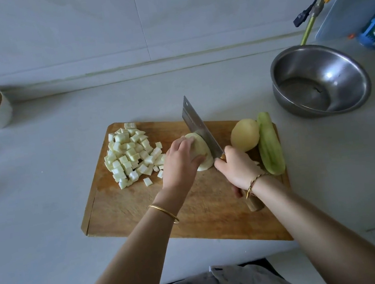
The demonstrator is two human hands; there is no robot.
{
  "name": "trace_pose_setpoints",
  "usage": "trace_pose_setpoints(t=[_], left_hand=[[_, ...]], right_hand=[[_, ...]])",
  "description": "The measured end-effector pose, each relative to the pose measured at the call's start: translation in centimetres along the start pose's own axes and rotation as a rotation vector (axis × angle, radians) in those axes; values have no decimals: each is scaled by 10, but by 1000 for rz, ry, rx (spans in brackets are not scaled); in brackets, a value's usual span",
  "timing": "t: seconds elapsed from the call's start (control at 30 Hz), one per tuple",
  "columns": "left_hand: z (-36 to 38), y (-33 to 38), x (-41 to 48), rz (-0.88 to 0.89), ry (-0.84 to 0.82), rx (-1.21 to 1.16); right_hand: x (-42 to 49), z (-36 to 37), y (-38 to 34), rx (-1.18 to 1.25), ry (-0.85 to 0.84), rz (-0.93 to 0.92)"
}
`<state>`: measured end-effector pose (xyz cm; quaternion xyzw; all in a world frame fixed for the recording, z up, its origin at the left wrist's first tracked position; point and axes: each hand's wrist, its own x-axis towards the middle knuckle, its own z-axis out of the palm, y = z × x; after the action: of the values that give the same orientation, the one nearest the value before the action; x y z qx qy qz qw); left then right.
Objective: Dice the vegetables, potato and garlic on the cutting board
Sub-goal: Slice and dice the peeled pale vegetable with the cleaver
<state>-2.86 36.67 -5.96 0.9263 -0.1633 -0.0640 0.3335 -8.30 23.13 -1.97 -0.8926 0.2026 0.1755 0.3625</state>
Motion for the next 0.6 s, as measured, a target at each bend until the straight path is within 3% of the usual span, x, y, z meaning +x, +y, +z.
trace_pose_setpoints(t=[0.13, 0.27, 0.6], left_hand=[[-2, -1, 1, -5, -18, -7], [-4, 0, 2, -14, -39, -9], [-4, 0, 2, -23, -55, 0]], right_hand=[[-4, 4, 1, -2, 68, -30], [-5, 0, 0, 126, 14, -77], [-5, -32, -8, 341, -84, 29]])
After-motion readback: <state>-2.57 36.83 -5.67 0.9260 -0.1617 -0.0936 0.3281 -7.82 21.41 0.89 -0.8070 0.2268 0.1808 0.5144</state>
